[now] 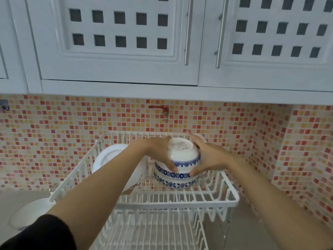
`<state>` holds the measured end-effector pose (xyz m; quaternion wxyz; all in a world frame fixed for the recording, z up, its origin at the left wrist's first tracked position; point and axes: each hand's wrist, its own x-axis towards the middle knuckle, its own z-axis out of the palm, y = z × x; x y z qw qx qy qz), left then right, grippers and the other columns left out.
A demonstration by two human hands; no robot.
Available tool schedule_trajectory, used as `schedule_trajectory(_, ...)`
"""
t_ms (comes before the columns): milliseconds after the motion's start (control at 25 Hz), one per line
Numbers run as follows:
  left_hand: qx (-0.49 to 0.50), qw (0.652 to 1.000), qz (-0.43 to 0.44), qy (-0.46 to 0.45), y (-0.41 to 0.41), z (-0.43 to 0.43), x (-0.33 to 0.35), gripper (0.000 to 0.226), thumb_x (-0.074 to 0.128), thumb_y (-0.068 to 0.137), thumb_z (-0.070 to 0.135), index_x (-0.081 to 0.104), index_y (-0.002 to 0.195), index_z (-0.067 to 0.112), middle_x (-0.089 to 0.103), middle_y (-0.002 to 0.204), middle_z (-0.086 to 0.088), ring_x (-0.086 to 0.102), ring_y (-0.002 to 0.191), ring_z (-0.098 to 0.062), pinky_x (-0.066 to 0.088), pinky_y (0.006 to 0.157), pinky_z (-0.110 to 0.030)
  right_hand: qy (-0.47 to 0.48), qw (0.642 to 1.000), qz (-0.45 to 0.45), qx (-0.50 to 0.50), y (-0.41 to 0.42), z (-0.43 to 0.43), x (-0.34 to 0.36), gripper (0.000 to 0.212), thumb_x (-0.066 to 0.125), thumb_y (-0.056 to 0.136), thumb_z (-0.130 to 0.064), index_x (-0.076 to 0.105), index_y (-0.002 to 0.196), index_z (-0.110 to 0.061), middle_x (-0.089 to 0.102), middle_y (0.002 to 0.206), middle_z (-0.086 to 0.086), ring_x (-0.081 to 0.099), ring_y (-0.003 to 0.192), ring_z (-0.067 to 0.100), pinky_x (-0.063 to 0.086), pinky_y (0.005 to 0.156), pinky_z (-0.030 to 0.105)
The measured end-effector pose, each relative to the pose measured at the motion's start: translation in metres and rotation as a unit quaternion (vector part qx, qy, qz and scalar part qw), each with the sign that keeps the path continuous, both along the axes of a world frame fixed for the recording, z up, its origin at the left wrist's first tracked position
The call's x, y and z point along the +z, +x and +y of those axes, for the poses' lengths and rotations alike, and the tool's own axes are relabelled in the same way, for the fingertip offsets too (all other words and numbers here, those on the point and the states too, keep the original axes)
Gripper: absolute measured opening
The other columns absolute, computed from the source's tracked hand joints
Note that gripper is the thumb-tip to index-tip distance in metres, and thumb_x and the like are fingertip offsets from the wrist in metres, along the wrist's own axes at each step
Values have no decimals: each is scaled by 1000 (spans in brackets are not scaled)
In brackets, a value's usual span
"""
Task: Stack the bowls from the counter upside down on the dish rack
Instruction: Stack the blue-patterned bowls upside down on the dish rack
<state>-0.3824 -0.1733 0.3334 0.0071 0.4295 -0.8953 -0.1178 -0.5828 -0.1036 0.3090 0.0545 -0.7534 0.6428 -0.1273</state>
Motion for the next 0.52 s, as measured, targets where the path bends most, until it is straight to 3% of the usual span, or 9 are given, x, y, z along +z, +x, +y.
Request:
schedule_trajectory(200,21,999,-25,15,-3,0,-7,118,81,46,64,26,145,32,46,146,6,48,129,-22,40,109,-42,23,999,29,-11,2,-6,-6,139,80,40,-72,-8,146,-46,42,150,-9,48,129,19,46,99,37)
schedule_trajectory(360,19,998,-55,6,4,5,-1,133,76,59,63,-7,154,22,21,161,-3,32,143,-27,32,115,-43,42,997,51,-35,15,6,6,131,83,54,-57,-4,150,-36,23,159,-4,32,142,21,35,113,41)
schedule_trajectory(440,-2,999,-36,-30,17,15,9,122,71,72,57,-9,154,16,6,164,-5,22,148,-26,25,119,-42,28,996,64,-51,26,16,15,119,79,68,-40,-4,153,-27,6,162,-4,15,148,19,23,119,42)
schedule_trajectory(520,-14,997,8,-75,42,27,19,97,61,86,48,4,155,12,14,162,-7,27,146,-26,26,118,-40,-13,996,64,-60,47,26,22,101,68,83,-25,-4,153,-25,1,163,-2,9,150,18,17,122,40)
